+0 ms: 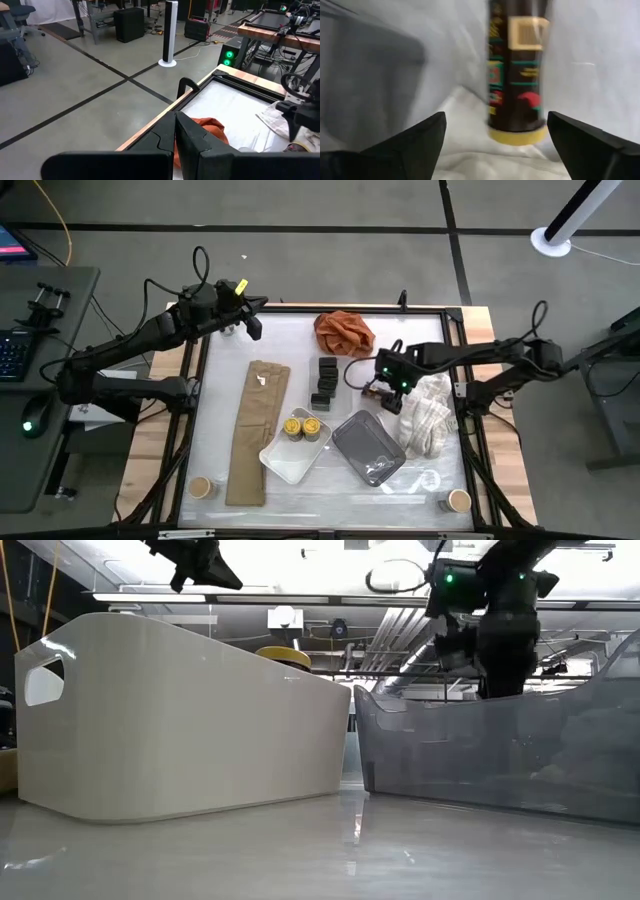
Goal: Sort spices by type
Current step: Put the yellow seasoning bottle into the white bin
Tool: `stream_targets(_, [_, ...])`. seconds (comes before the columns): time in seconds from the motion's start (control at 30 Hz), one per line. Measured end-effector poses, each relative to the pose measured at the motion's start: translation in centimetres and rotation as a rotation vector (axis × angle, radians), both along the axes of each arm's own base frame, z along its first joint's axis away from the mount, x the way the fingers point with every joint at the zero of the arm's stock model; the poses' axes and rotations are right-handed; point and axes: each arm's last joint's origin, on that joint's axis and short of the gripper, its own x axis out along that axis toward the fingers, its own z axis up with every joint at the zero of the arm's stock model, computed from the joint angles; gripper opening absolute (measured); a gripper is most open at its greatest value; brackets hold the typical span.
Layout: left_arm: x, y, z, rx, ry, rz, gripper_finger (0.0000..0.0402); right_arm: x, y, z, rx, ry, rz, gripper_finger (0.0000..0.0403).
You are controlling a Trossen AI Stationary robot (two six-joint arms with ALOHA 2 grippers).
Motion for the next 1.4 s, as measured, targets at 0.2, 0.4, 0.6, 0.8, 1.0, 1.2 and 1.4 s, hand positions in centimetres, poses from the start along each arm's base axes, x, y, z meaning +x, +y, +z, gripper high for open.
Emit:
stream_targets(0.2, [0.0,0.0,0.0,-0.002,0.002,0.001,0.0,0.8,0.1,-1.4,-0.15,0.062,0.054,0.0346])
stream_targets(0.4, [-0.1,-0.1,-0.5,-0.029,0.041,0.002,0.0,1.6,-0.1,-3.6,-0.156,0.134,0.075,0.0346])
stream_targets(0.6, [-0.1,-0.1,-0.6,-0.105,-0.001,0.027,0.0,2.0,-0.1,-5.2,-0.134,0.207,0.05,0.0328])
stream_targets(0.8, [0.3,-0.7,-0.4,-0.077,-0.015,-0.013,0.0003,1.6,-0.1,-3.7,-0.141,0.188,0.044,0.0215])
stream_targets(1.0, [1.3,-1.2,-0.5,-0.024,0.011,-0.071,0.0047,1.8,-0.7,1.2,-0.215,0.105,0.074,0.0202])
stream_targets(1.2, [3.5,-1.8,-2.0,0.019,0.133,-0.231,0.0141,3.8,-1.2,7.0,-0.273,-0.091,0.1,0.0203])
stream_targets(1.4, [5.5,-3.9,-2.8,0.111,0.2,-0.374,0.0231,7.5,-0.5,10.4,-0.341,-0.203,0.212,0.0208])
